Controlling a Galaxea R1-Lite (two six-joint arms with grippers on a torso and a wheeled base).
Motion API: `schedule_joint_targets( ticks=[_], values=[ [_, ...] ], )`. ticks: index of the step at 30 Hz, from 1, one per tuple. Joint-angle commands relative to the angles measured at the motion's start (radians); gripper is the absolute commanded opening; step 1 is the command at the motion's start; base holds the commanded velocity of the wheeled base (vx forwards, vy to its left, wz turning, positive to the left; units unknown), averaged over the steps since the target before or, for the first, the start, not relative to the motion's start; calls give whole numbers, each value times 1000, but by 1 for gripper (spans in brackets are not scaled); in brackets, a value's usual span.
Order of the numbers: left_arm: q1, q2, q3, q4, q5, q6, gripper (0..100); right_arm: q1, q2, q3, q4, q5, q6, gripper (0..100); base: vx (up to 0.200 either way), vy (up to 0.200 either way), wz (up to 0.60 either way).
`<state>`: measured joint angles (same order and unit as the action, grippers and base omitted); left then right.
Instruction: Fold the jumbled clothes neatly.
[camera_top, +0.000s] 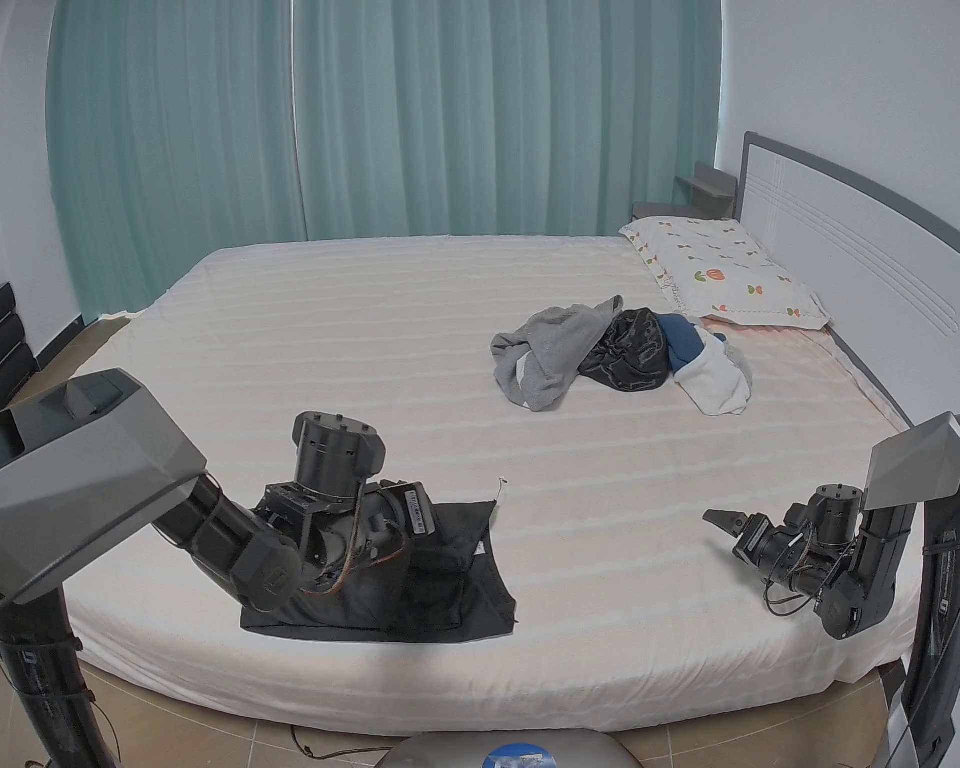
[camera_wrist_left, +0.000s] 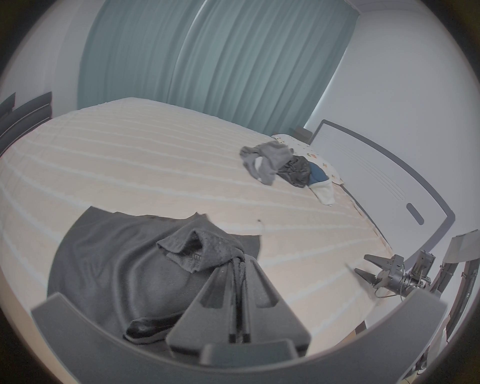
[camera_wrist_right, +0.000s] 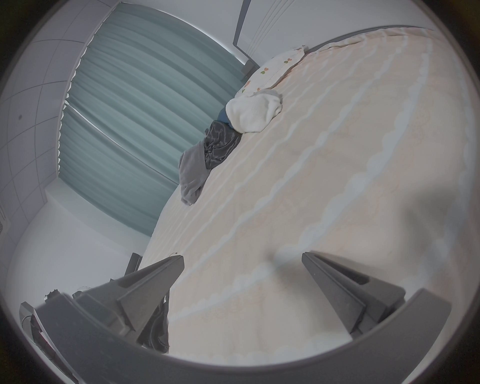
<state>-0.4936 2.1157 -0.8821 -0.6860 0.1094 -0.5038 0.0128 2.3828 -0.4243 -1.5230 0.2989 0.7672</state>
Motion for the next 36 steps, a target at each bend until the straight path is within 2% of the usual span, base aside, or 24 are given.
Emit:
schedule_joint_targets(
  ticks=[1,5,9,10,15,23,29,36],
  values=[
    [-29,55,-66,19,13,-9,0,1,3,1,0,0,0,100,0,0,0],
    [-43,104,-121,20,56,-28,0,1,4,1,0,0,0,100,0,0,0],
    [-60,119,-132,39,58,-28,0,1,6,1,0,0,0,100,0,0,0],
    [-62,121,-135,43,58,-28,100,1,6,-1,0,0,0,100,0,0,0],
    [-74,118,-135,39,61,-27,100,1,7,1,0,0,0,100,0,0,0],
    [-97,78,-116,22,138,-30,100,9,6,2,0,0,0,100,0,0,0],
    [-65,0,2,-40,141,-111,100,9,1,5,1,0,0,100,0,0,0],
    [3,-49,180,-155,141,-145,100,21,0,13,1,-1,-2,100,0,0,0]
  ],
)
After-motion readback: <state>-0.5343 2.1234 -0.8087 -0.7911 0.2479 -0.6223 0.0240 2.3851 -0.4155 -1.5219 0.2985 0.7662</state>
